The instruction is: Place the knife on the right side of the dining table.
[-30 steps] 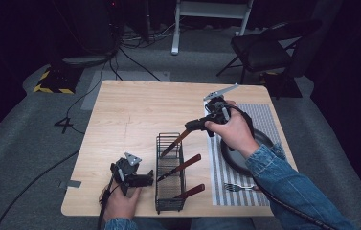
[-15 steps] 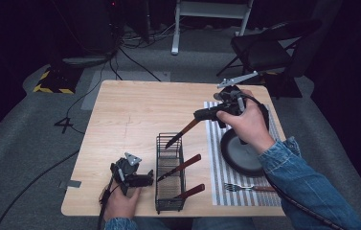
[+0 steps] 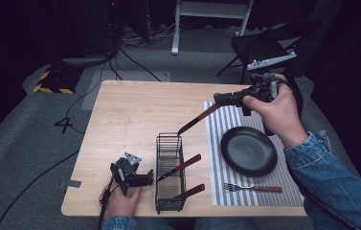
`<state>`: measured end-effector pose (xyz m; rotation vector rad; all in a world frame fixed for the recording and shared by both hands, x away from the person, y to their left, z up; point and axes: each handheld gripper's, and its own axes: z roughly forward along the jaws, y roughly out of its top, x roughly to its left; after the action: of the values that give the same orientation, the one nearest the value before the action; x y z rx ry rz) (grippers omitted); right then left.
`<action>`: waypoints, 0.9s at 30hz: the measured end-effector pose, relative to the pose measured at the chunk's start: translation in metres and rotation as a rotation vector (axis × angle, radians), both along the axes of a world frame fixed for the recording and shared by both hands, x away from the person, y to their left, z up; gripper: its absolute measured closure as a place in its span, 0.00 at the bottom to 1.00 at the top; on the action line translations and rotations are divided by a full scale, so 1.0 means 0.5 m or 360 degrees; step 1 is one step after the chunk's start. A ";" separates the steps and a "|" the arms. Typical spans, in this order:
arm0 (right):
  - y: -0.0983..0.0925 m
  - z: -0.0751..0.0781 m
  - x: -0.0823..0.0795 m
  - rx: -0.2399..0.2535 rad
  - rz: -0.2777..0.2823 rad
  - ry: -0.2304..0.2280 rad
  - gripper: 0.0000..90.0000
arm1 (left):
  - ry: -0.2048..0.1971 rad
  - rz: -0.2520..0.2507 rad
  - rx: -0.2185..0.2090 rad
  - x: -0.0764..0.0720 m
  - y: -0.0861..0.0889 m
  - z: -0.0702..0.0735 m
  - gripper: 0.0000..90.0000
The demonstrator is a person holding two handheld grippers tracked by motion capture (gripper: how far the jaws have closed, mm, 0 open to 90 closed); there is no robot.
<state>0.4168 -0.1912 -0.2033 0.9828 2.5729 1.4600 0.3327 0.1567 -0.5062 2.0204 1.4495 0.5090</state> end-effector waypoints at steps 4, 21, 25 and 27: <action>-0.022 0.019 0.005 0.0014 -0.0032 -0.0011 0.91 | -0.0001 0.0005 0.0001 0.000 0.001 0.000 0.00; -0.139 0.037 0.090 -0.0074 -0.0336 -0.0069 0.91 | -0.0002 0.0009 -0.0004 0.000 0.000 0.000 0.00; -0.162 0.017 0.130 -0.0072 -0.0413 -0.0058 0.91 | -0.0002 0.0009 -0.0004 0.000 0.000 0.000 0.00; -0.171 0.002 0.149 -0.0082 -0.0439 -0.0049 0.91 | -0.0004 0.0010 -0.0003 0.001 0.000 0.000 0.00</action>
<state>0.4911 -0.2766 -0.2024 1.2379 2.3266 1.3192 0.3329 0.1569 -0.5063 2.0137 1.4549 0.5120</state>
